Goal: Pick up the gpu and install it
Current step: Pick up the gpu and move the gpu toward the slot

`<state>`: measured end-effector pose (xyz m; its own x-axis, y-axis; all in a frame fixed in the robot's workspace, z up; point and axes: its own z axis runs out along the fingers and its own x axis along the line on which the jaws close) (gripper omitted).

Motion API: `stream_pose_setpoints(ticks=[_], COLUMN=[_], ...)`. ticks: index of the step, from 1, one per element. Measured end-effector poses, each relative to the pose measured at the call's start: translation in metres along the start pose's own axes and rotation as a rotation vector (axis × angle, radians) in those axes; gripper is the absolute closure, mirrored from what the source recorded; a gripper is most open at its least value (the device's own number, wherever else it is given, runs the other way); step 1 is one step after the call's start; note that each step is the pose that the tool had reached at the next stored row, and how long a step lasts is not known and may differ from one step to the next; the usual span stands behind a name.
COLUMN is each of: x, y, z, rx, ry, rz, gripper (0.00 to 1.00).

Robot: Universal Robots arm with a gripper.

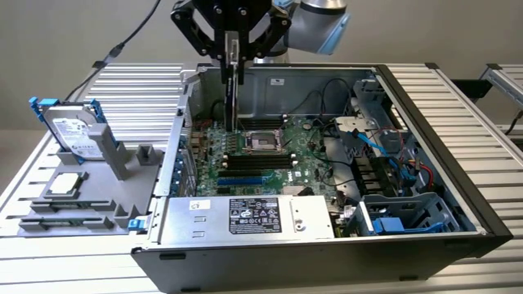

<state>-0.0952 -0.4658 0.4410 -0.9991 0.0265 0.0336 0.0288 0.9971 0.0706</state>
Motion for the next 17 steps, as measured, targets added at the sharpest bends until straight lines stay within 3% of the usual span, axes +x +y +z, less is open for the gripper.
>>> stream_pose_setpoints(ticks=[3,17], x=[-0.01,-0.023], y=[0.0022,0.0222], z=[0.0037,0.0303], rx=[-0.0001,0.0006], ry=[0.0001,0.0011], rz=[0.0,-0.014], gripper=[0.73,0.73])
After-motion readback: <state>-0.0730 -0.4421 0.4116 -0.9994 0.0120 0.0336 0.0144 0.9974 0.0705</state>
